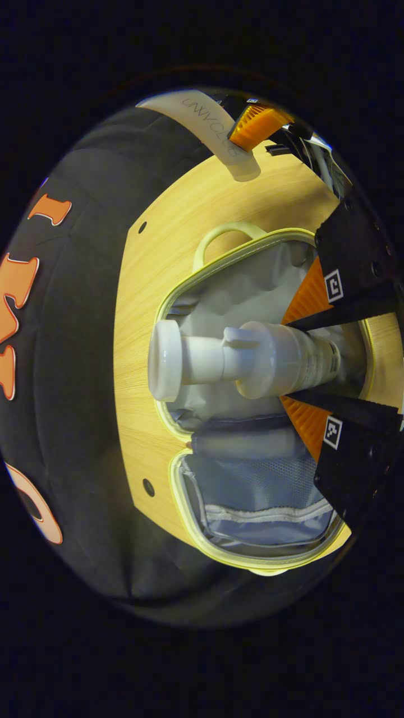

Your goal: First open the suitcase, pack the skin care products into it, and then close the suitcase.

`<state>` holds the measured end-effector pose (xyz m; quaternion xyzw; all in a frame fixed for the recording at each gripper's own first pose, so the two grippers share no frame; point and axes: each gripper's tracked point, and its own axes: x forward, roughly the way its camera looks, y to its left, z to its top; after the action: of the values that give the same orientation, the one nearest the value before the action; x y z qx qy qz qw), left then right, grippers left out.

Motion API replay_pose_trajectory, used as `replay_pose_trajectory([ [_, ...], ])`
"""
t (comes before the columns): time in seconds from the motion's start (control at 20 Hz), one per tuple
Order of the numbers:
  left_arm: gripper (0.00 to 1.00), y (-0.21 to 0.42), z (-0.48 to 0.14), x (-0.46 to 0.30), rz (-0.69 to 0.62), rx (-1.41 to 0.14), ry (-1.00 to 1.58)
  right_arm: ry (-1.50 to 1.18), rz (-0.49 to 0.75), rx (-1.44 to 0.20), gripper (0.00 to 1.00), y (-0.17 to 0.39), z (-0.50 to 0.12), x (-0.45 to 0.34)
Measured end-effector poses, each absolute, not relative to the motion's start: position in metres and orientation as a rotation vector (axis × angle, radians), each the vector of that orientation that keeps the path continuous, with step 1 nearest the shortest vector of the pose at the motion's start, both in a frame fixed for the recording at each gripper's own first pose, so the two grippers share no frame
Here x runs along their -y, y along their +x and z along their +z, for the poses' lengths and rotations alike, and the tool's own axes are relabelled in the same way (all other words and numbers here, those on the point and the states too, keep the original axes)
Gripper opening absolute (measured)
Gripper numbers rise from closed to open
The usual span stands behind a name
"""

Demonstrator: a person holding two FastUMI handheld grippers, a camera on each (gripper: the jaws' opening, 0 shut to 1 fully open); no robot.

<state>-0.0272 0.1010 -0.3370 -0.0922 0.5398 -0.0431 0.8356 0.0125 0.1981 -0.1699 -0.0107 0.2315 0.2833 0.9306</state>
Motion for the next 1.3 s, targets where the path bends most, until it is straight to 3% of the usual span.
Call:
replay_pose_trajectory([
  [0.25,0.59,-0.025,-0.364,-0.103,-0.089,-1.273,-0.225,-0.004,0.567,-0.513,0.52,0.010,-0.178,-0.213],
  [0.6,0.58,-0.018,-0.395,-0.105,0.042,-1.366,-0.299,0.013,0.558,-0.552,0.52,0.014,-0.185,-0.221],
  [0.75,0.60,-0.003,-0.393,-0.108,0.059,-1.314,-0.307,0.015,0.560,-0.569,0.52,0.015,-0.187,-0.222],
  [0.95,0.78,0.008,-0.356,-0.121,0.073,-1.146,-0.314,0.035,0.570,-0.593,0.52,0.017,-0.191,-0.226],
  [1.3,0.83,0.008,-0.271,-0.192,0.167,-0.831,-0.408,0.063,0.622,-0.666,0.52,0.014,-0.207,-0.261],
])
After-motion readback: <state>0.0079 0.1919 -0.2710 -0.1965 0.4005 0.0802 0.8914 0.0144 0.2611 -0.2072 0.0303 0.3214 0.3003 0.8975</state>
